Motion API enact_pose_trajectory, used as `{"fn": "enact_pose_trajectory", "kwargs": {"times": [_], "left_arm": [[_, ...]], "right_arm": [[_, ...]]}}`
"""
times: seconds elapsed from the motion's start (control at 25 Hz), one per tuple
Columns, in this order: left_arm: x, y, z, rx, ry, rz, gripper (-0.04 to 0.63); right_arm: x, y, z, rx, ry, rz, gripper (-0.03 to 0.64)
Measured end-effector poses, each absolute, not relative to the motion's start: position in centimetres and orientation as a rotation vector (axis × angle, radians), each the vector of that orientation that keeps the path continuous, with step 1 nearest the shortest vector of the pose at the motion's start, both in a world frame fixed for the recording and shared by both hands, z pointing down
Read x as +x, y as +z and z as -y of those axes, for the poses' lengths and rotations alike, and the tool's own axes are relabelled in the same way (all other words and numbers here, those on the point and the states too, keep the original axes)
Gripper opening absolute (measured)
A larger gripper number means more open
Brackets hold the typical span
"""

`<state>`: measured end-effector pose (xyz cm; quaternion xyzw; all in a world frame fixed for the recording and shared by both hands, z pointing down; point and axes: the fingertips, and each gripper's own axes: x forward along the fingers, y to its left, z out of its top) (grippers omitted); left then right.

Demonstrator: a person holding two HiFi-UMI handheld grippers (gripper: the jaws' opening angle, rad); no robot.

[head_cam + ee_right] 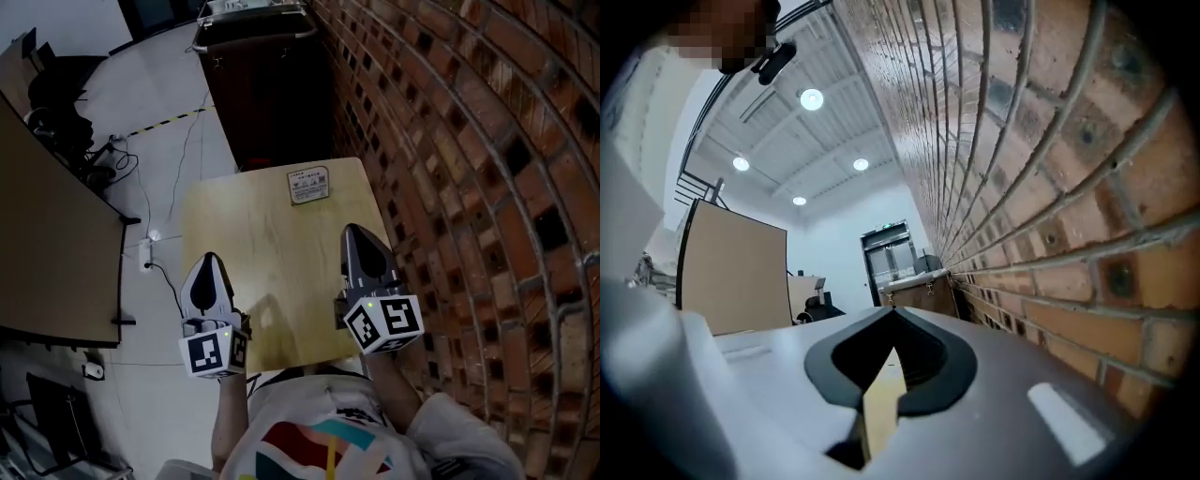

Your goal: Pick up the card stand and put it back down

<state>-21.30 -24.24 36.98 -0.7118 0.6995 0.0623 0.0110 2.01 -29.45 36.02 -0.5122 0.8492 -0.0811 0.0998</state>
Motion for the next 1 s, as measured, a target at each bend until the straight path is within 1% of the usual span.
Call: {"fn": "enact_pose_trajectory", "kwargs": {"times": [0.2, 0.44, 1.0], "left_arm": [[-19.6, 34.5, 23.7, -2.238, 0.257, -2.112, 0.005], [-19.4, 32.1, 23.1, -2.228, 0.348, -2.074, 0.005], [-20.0, 32.1, 22.7, -2.221, 0.357, -2.084, 0.005]], "right_arm": [[1.7, 37.0, 28.7, -1.565, -0.17, -2.599, 0.0], [0.8, 36.5, 27.9, -1.567, -0.127, -2.617, 0.0], [0.4, 34.4, 27.6, -1.541, -0.088, -2.597, 0.0]]}}
